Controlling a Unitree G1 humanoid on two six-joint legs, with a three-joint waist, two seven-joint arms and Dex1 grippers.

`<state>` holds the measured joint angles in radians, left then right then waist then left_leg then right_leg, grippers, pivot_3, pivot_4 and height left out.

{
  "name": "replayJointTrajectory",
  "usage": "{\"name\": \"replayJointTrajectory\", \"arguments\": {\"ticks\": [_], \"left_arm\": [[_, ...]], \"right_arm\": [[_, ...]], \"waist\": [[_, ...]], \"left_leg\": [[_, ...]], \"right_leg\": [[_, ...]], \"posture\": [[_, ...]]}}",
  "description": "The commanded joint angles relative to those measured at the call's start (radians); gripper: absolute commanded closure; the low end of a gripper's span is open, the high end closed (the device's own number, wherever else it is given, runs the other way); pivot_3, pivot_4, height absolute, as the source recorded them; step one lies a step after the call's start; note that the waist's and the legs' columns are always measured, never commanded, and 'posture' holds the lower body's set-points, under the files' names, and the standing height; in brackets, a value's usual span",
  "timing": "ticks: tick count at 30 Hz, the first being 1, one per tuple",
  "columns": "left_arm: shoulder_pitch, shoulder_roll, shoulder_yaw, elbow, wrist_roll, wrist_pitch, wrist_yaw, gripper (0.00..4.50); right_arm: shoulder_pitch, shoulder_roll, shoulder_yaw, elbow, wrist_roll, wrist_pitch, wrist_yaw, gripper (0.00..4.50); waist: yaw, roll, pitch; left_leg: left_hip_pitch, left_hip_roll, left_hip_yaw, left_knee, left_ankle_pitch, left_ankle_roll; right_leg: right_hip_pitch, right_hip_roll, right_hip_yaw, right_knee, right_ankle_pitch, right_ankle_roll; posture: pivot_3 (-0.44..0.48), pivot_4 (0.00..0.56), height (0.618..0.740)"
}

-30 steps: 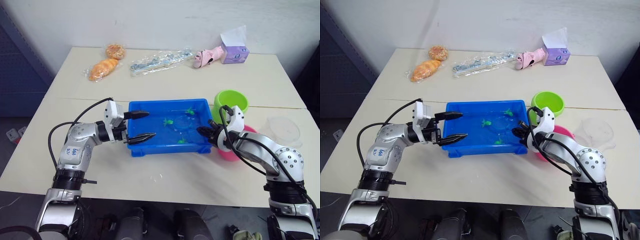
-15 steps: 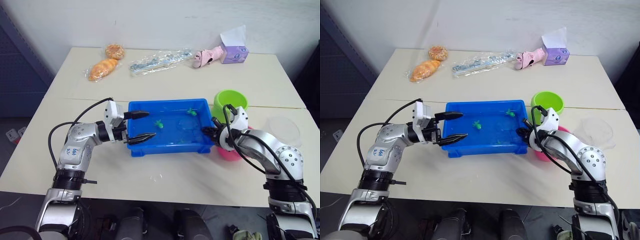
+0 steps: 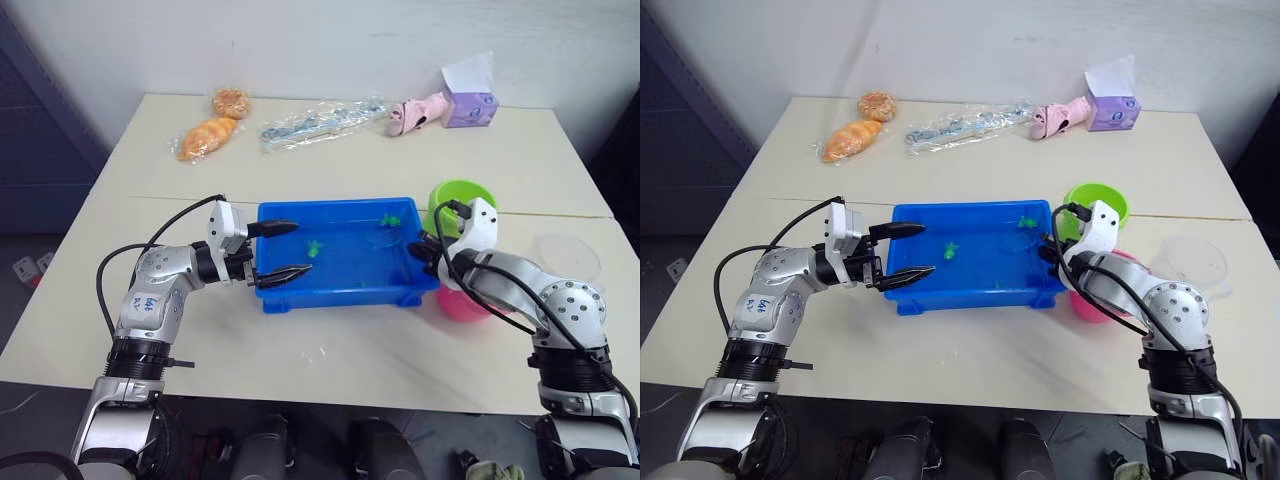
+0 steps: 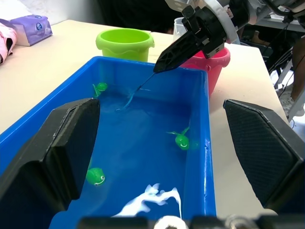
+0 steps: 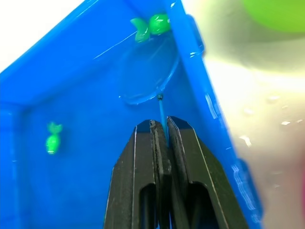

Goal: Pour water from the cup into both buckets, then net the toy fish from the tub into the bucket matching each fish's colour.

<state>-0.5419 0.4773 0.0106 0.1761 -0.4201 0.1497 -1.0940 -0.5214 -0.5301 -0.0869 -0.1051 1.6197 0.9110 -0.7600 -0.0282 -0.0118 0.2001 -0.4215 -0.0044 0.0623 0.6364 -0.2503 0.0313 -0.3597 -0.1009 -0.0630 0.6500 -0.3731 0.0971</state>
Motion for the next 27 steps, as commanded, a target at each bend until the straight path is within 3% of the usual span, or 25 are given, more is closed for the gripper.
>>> {"name": "replayJointTrajectory", "arguments": {"ticks": [1, 8, 20, 27], "left_arm": [[-0.022, 0.001, 0.009, 0.003, 0.006, -0.022, 0.001, 0.04], [-0.034, -0.001, 0.008, 0.023, 0.009, -0.037, -0.002, 0.04], [-0.022, -0.005, 0.01, 0.017, 0.008, -0.041, 0.001, 0.04], [-0.021, -0.005, 0.009, 0.015, 0.008, -0.039, 0.001, 0.04]], "right_arm": [[0.007, 0.078, -0.053, -0.03, 0.178, -0.056, -0.085, 4.5], [0.002, 0.114, -0.059, -0.038, 0.346, -0.133, -0.231, 4.5], [-0.007, 0.096, -0.047, -0.041, 0.353, -0.147, -0.337, 4.5], [-0.02, 0.045, -0.022, -0.041, 0.282, -0.13, -0.303, 4.5]], "waist": [[-0.001, 0.0, 0.0], [0.003, 0.0, 0.0], [0.0, 0.0, 0.0], [0.0, 0.0, 0.0]], "left_leg": [[0.0, 0.0, 0.0, 0.0, 0.0, 0.0], [0.0, 0.0, 0.0, 0.001, 0.0, 0.0], [0.0, 0.0, 0.0, 0.001, 0.0, 0.0], [0.0, 0.0, 0.0, 0.001, 0.0, 0.0]], "right_leg": [[0.0, 0.0, 0.0, 0.0, 0.0, 0.0], [0.0, -0.001, 0.0, 0.001, 0.0, 0.0], [0.0, 0.0, 0.0, 0.001, 0.0, 0.0], [0.0, -0.001, 0.0, 0.001, 0.0, 0.0]], "posture": [[0.0, 0.15, 0.74], [0.0, 0.15, 0.74], [0.0, 0.15, 0.74], [0.0, 0.15, 0.74]]}}
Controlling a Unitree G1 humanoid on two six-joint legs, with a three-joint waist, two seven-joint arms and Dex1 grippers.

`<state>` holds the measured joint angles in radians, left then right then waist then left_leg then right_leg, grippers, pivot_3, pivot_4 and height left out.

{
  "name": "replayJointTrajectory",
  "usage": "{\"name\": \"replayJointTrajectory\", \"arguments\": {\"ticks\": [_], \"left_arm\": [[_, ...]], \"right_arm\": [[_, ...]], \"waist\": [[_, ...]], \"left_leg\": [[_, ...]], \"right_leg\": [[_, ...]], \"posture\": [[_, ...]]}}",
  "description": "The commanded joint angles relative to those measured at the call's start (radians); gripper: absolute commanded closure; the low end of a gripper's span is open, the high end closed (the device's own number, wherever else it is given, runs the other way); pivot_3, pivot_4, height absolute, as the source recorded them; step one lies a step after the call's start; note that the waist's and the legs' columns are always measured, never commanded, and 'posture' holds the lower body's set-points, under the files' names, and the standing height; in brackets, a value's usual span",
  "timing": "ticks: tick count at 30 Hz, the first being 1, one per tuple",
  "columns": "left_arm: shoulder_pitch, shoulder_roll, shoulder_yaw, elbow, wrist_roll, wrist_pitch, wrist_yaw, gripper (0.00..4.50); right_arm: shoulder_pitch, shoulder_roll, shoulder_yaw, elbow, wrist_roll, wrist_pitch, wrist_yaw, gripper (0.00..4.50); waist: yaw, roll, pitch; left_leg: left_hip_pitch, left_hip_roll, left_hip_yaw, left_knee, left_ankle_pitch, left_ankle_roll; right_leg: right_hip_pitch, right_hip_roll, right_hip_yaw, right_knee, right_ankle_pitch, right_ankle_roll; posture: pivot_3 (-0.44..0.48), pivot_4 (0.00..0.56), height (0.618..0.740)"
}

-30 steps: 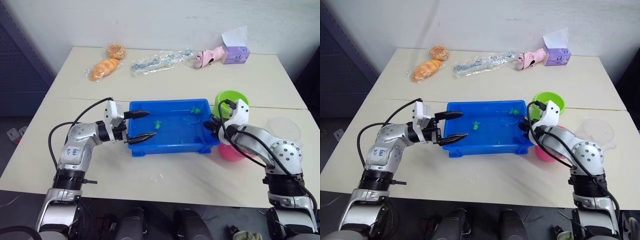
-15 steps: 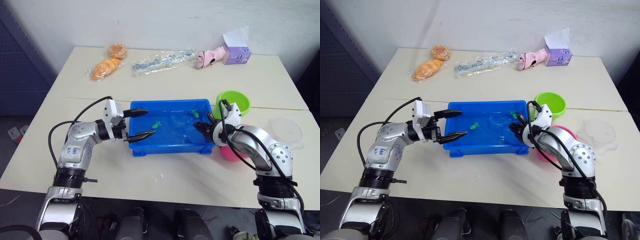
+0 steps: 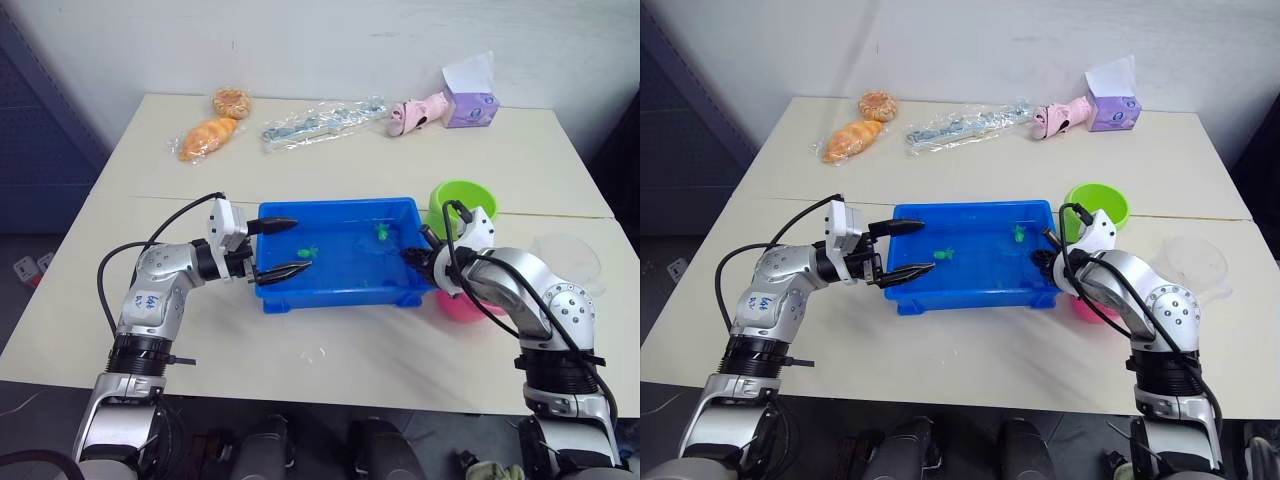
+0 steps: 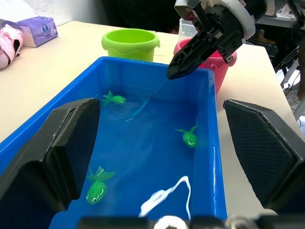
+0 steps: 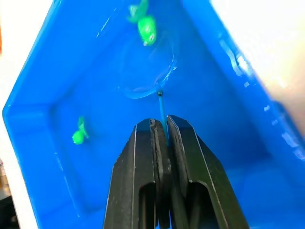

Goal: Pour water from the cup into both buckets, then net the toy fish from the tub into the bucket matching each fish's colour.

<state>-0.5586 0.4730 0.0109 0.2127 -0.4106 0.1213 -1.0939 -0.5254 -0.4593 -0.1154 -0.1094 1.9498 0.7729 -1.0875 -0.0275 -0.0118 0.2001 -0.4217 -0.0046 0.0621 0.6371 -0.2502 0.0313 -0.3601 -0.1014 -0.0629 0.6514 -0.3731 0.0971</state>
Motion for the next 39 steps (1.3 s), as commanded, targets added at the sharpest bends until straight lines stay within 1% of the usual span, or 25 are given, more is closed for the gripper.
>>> {"name": "replayJointTrajectory", "arguments": {"ticks": [1, 6, 10, 13, 17, 23, 26, 30, 33, 35, 39], "left_arm": [[-0.005, -0.002, 0.008, -0.021, -0.002, -0.011, 0.001, 0.04], [-0.006, -0.001, 0.008, -0.02, -0.001, -0.012, 0.0, 0.04], [-0.006, 0.001, 0.008, -0.02, -0.001, -0.011, -0.002, 0.04], [-0.006, 0.003, 0.008, -0.02, -0.001, -0.011, -0.003, 0.04], [-0.006, 0.006, 0.009, -0.02, -0.001, -0.01, -0.008, 0.04], [-0.017, 0.012, 0.01, -0.009, 0.0, -0.01, -0.019, 0.04], [-0.024, 0.012, 0.006, -0.003, 0.001, -0.012, -0.029, 0.04], [-0.04, 0.008, 0.004, 0.007, 0.0, -0.013, -0.039, 0.04], [-0.058, -0.003, 0.001, 0.018, -0.001, -0.016, -0.043, 0.04], [-0.065, -0.011, -0.003, 0.024, 0.0, -0.019, -0.046, 0.04], [-0.068, -0.02, -0.008, 0.026, 0.001, -0.021, -0.049, 0.04]], "right_arm": [[-0.017, -0.03, 0.007, -0.036, -0.071, 0.009, 0.036, 4.5], [-0.022, -0.045, 0.004, -0.054, -0.149, 0.031, 0.133, 4.5], [-0.013, -0.071, -0.005, -0.093, -0.169, 0.059, 0.207, 4.5], [0.009, -0.093, -0.014, -0.116, -0.157, 0.071, 0.218, 4.5], [0.052, -0.152, -0.036, -0.183, -0.131, 0.09, 0.271, 4.5], [0.123, -0.269, -0.087, -0.314, -0.166, 0.11, 0.432, 4.5], [0.163, -0.319, -0.129, -0.36, -0.163, 0.093, 0.484, 4.5], [0.235, -0.419, -0.227, -0.381, -0.158, 0.099, 0.562, 4.5], [0.315, -0.521, -0.32, -0.346, -0.264, 0.129, 0.653, 4.5], [0.357, -0.566, -0.357, -0.312, -0.345, 0.135, 0.722, 4.5], [0.374, -0.579, -0.361, -0.271, -0.536, 0.084, 0.843, 4.5]], "waist": [[-0.001, 0.0, 0.0], [0.0, 0.0, 0.0], [0.0, 0.0, 0.0], [0.001, 0.0, 0.0], [0.002, 0.0, 0.0], [0.003, 0.0, 0.0], [0.003, 0.0, 0.0], [0.007, 0.0, 0.0], [0.022, 0.0, 0.0], [0.028, 0.0, 0.0], [0.027, 0.0, 0.0]], "left_leg": [[0.0, 0.0, 0.0, 0.0, 0.0, 0.0], [0.0, 0.0, 0.0, 0.0, 0.0, 0.0], [0.0, 0.0, 0.0, 0.0, 0.0, 0.0], [0.0, 0.0, 0.0, 0.0, 0.0, 0.0], [0.0, 0.0, 0.0, 0.0, 0.0, 0.0], [0.0, 0.0, 0.0, 0.0, 0.0, 0.0], [0.0, 0.0, 0.0, 0.0, 0.0, 0.0], [0.0, 0.0, -0.001, 0.0, 0.0, 0.0], [0.0, 0.0, -0.001, 0.0, 0.0, 0.001], [0.0, 0.0, -0.001, 0.0, 0.0, 0.001], [0.0, 0.0, 0.0, 0.0, 0.0, 0.001]], "right_leg": [[0.0, 0.0, 0.0, 0.0, 0.0, 0.0], [0.0, 0.0, 0.0, 0.0, 0.0, 0.0], [0.0, 0.0, 0.0, 0.0, 0.0, 0.0], [0.0, 0.0, 0.0, 0.0, 0.0, 0.0], [0.0, 0.0, 0.0, 0.0, 0.0, 0.0], [0.001, 0.0, -0.001, -0.001, 0.0, 0.0], [0.001, 0.0, -0.001, -0.001, 0.0, 0.0], [0.002, 0.0, -0.002, -0.003, 0.0, 0.0], [0.003, 0.0, -0.002, -0.004, 0.0, 0.001], [0.003, 0.001, -0.002, -0.005, 0.0, 0.001], [0.003, 0.001, -0.002, -0.006, 0.001, 0.001]], "posture": [[0.0, 0.15, 0.74], [0.0, 0.15, 0.74], [0.0, 0.15, 0.74], [0.0, 0.15, 0.74], [0.0, 0.15, 0.74], [0.0, 0.15, 0.74], [0.0, 0.15, 0.74], [0.0, 0.15, 0.74], [0.0, 0.15, 0.74], [0.0, 0.15, 0.74], [0.0, 0.15, 0.74]]}}
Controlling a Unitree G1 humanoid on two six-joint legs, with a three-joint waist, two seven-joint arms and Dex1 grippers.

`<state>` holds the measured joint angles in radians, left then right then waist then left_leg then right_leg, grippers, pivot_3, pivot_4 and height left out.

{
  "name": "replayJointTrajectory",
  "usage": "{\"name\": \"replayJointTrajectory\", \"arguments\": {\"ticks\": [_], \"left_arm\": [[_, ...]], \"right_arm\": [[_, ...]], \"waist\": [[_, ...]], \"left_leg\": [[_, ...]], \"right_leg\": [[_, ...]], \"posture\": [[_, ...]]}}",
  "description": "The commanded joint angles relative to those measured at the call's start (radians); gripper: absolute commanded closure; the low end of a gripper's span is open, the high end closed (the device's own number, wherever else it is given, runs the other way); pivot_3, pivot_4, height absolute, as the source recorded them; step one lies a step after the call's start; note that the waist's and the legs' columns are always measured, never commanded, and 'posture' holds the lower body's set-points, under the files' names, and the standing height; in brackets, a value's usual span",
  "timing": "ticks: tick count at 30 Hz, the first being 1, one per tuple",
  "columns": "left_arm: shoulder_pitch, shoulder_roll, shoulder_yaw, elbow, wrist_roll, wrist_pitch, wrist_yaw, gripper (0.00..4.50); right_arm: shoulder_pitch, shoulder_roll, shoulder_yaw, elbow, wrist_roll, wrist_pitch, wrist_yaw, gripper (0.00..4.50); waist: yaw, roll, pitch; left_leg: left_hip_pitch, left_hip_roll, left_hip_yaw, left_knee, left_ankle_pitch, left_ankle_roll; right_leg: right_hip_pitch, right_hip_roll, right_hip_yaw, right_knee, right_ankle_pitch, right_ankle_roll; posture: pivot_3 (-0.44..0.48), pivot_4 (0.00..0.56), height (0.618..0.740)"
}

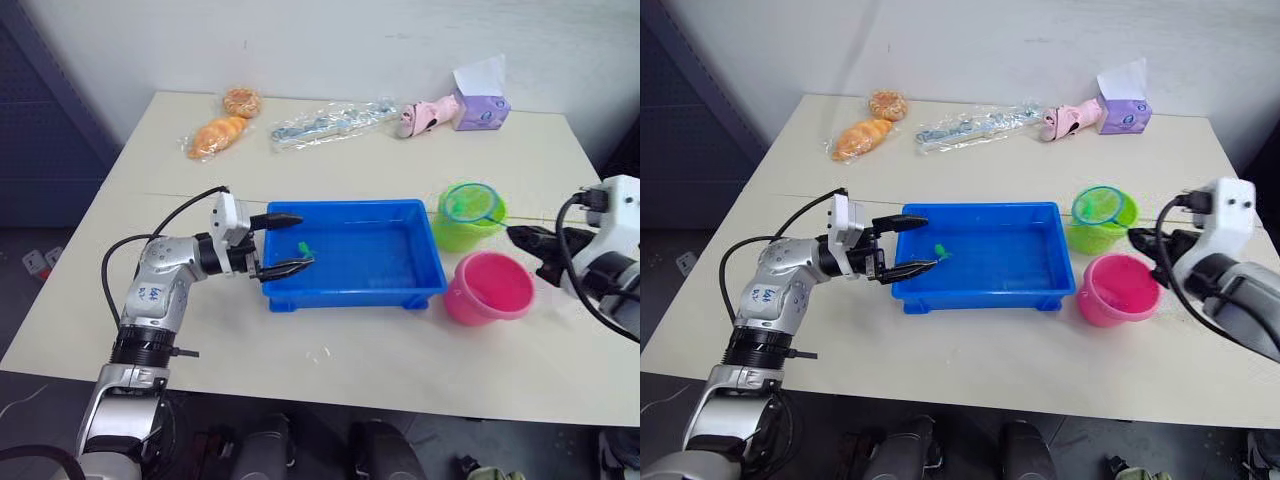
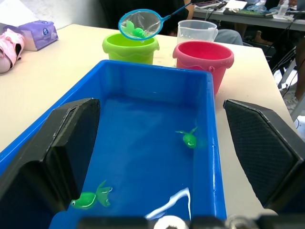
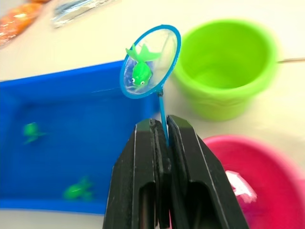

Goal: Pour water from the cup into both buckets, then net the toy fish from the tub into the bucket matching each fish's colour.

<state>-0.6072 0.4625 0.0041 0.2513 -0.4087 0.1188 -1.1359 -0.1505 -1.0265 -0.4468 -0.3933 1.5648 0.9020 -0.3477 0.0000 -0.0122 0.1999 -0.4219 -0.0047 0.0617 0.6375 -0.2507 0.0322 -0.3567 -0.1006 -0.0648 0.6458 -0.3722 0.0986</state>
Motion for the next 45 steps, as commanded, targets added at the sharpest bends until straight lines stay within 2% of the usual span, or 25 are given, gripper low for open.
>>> {"name": "replayJointTrajectory", "arguments": {"ticks": [1, 6, 12, 17, 21, 28, 34, 40, 42, 45], "left_arm": [[-0.019, -0.013, -0.002, -0.013, 0.0, -0.018, -0.007, 0.04], [-0.016, -0.016, -0.004, -0.018, 0.0, -0.018, -0.007, 0.04], [-0.002, -0.015, -0.001, -0.036, -0.003, -0.011, 0.003, 0.04], [0.007, -0.019, -0.004, -0.047, -0.004, -0.006, 0.011, 0.04], [0.007, -0.022, -0.004, -0.048, -0.004, -0.007, 0.018, 0.04], [0.006, -0.023, -0.005, -0.052, -0.005, -0.011, 0.018, 0.04], [0.009, -0.027, -0.005, -0.057, -0.015, -0.024, -0.005, 0.04], [0.022, -0.019, 0.005, -0.059, -0.025, -0.038, -0.036, 0.04], [0.029, -0.013, 0.01, -0.065, -0.033, -0.04, -0.05, 0.04], [0.041, 0.008, 0.022, -0.076, -0.051, -0.042, -0.086, 0.04]], "right_arm": [[-0.005, -0.012, -0.018, 0.027, -0.202, -0.055, 0.132, 4.5], [-0.058, 0.019, 0.028, 0.076, -0.36, -0.066, 0.207, 4.5], [-0.05, -0.052, 0.195, 0.072, -0.745, -0.174, 0.382, 4.5], [0.006, -0.107, 0.361, 0.144, -1.181, -0.489, 0.513, 4.5], [0.008, -0.084, 0.394, 0.197, -1.389, -0.644, 0.517, 4.5], [0.045, -0.163, 0.449, 0.281, -1.797, -0.925, 0.516, 4.5], [0.054, -0.17, 0.407, 0.344, -1.928, -1.036, 0.518, 4.5], [0.032, -0.141, 0.349, 0.327, -1.942, -1.071, 0.557, 4.5], [0.01, -0.084, 0.303, 0.302, -1.85, -1.025, 0.591, 4.5], [-0.03, 0.005, 0.238, 0.21, -1.591, -0.956, 0.733, 4.5]], "waist": [[-0.001, 0.0, 0.0], [-0.001, 0.0, 0.0], [0.0, 0.0, 0.0], [0.001, 0.0, 0.0], [0.001, 0.0, 0.0], [-0.001, 0.0, 0.0], [-0.001, 0.0, 0.0], [-0.003, 0.0, 0.0], [-0.002, 0.0, 0.0], [-0.003, 0.0, 0.0]], "left_leg": [[0.0, 0.0, 0.0, 0.0, 0.0, 0.0], [0.0, 0.0, 0.0, 0.0, 0.0, 0.0], [0.0, 0.0, 0.0, 0.0, 0.0, 0.0], [0.0, 0.0, 0.0, 0.001, 0.0, 0.0], [0.0, -0.001, 0.001, 0.001, 0.0, 0.0], [0.0, 0.0, 0.001, 0.003, 0.001, -0.001], [0.0, 0.0, 0.0, 0.006, 0.001, -0.001], [0.001, 0.0, 0.001, 0.009, 0.001, -0.001], [0.001, 0.0, 0.0, 0.009, 0.001, -0.001], [0.001, 0.0, 0.0, 0.01, 0.001, -0.001]], "right_leg": [[0.0, 0.0, 0.0, 0.0, 0.0, 0.0], [0.0, 0.001, 0.0, 0.0, 0.0, 0.0], [0.0, 0.0, 0.0, 0.001, 0.0, 0.0], [-0.001, 0.0, 0.0, 0.001, 0.0, 0.0], [-0.001, 0.0, 0.0, 0.001, 0.0, 0.0], [-0.001, 0.001, 0.0, 0.002, 0.0, 0.0], [-0.001, 0.001, 0.0, 0.002, 0.0, 0.0], [0.0, 0.001, 0.001, 0.003, 0.0, 0.0], [0.0, 0.001, 0.001, 0.004, 0.0, 0.0], [0.0, 0.001, 0.001, 0.008, 0.0, 0.0]], "posture": [[0.0, 0.15, 0.74], [0.0, 0.15, 0.74], [0.0, 0.15, 0.74], [0.0, 0.15, 0.74], [0.0, 0.15, 0.74], [0.0, 0.15, 0.74], [0.0, 0.15, 0.74], [0.0, 0.15, 0.74], [0.0, 0.15, 0.74], [0.0, 0.15, 0.74]]}}
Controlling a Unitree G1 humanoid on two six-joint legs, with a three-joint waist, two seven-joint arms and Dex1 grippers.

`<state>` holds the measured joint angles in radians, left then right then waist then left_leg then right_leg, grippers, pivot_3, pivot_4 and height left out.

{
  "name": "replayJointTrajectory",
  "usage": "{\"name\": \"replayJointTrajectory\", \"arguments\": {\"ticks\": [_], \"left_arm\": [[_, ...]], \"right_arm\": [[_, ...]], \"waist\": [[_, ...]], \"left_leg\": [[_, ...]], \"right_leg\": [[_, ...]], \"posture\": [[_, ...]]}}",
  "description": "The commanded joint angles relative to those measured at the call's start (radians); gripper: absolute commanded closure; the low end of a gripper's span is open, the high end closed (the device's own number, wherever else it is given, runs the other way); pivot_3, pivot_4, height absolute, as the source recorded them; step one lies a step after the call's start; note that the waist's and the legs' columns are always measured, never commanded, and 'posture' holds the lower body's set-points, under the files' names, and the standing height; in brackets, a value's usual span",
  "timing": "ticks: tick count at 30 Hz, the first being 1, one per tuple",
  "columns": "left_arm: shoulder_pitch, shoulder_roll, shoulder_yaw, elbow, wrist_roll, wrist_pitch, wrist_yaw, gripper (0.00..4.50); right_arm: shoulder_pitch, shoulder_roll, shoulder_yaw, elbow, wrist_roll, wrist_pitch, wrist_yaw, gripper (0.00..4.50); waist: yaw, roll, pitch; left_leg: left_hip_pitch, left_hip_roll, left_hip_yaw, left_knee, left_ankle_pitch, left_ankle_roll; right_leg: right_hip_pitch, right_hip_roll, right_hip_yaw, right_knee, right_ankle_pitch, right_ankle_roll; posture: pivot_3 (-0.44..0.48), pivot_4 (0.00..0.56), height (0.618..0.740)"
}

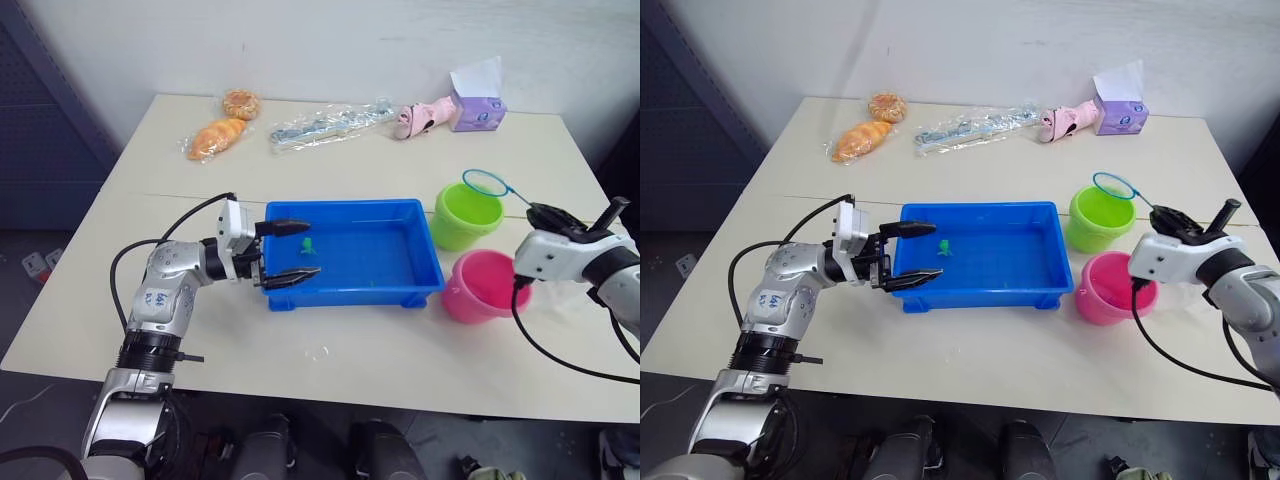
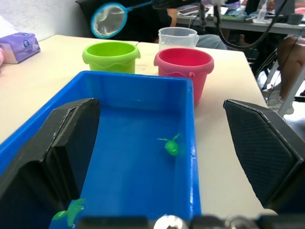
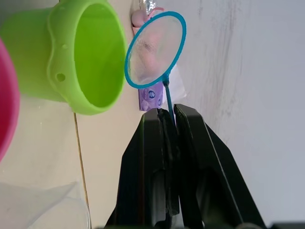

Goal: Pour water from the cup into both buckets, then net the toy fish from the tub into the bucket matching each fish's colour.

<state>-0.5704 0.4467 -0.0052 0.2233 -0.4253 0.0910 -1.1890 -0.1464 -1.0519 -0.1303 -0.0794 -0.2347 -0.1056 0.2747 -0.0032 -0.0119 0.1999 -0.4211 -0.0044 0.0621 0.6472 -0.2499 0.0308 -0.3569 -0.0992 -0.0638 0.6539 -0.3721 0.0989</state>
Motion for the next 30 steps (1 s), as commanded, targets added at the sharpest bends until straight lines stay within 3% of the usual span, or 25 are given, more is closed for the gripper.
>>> {"name": "replayJointTrajectory", "arguments": {"ticks": [1, 3, 6, 10, 13, 17, 30], "left_arm": [[0.006, 0.031, 0.036, -0.05, -0.041, -0.013, -0.044, 0.04], [0.022, 0.075, 0.046, -0.044, -0.047, -0.024, -0.101, 0.04], [0.039, 0.121, 0.052, -0.032, -0.048, -0.036, -0.156, 0.04], [0.043, 0.149, 0.061, -0.021, -0.044, -0.037, -0.175, 0.04], [0.048, 0.154, 0.053, -0.019, -0.029, -0.048, -0.175, 0.04], [0.06, 0.154, 0.047, -0.025, -0.019, -0.056, -0.168, 0.04], [0.092, 0.156, 0.046, -0.048, -0.01, -0.071, -0.142, 0.04]], "right_arm": [[-0.039, 0.044, -0.087, -0.136, 0.276, 0.075, 0.165, 4.5], [-0.055, 0.037, -0.078, -0.242, 0.461, 0.147, 0.328, 4.5], [-0.078, 0.006, -0.042, -0.33, 0.557, 0.289, 0.44, 4.5], [-0.177, -0.034, 0.116, -0.375, 0.477, 0.44, 0.515, 4.5], [-0.234, -0.081, 0.231, -0.331, 0.36, 0.465, 0.589, 4.5], [-0.338, -0.056, 0.325, -0.243, 0.273, 0.442, 0.649, 4.5], [-0.491, 0.082, 0.428, -0.13, 0.32, 0.701, 0.87, 4.5]], "waist": [[0.001, 0.0, 0.0], [-0.001, 0.0, 0.0], [-0.001, 0.0, 0.0], [0.002, 0.0, 0.0], [0.003, 0.0, 0.0], [-0.002, 0.0, 0.0], [-0.002, 0.0, 0.0]], "left_leg": [[0.0, 0.0, 0.0, 0.0, 0.0, 0.0], [0.0, 0.0, -0.001, 0.0, 0.0, 0.0], [0.0, 0.001, -0.001, 0.0, 0.0, 0.0], [0.0, 0.0, -0.002, 0.003, -0.001, 0.002], [0.0, -0.001, -0.002, 0.003, -0.002, 0.003], [0.0, -0.002, -0.001, 0.003, -0.002, 0.004], [0.0, -0.001, -0.001, 0.003, -0.002, 0.003]], "right_leg": [[0.0, 0.0, 0.0, 0.0, 0.0, 0.0], [0.0, 0.0, 0.0, 0.001, 0.0, 0.0], [0.0, 0.0, 0.0, 0.001, 0.0, 0.0], [0.001, -0.002, 0.0, -0.001, 0.0, 0.0], [0.001, -0.004, 0.0, -0.001, 0.0, 0.0], [0.0, -0.004, 0.0, 0.0, 0.0, 0.0], [0.0, -0.004, -0.001, 0.003, 0.0, 0.0]], "posture": [[0.0, 0.15, 0.74], [0.0, 0.15, 0.74], [0.0, 0.15, 0.74], [0.0, 0.15, 0.74], [0.0, 0.15, 0.74], [0.0, 0.15, 0.74], [0.0, 0.15, 0.74]]}}
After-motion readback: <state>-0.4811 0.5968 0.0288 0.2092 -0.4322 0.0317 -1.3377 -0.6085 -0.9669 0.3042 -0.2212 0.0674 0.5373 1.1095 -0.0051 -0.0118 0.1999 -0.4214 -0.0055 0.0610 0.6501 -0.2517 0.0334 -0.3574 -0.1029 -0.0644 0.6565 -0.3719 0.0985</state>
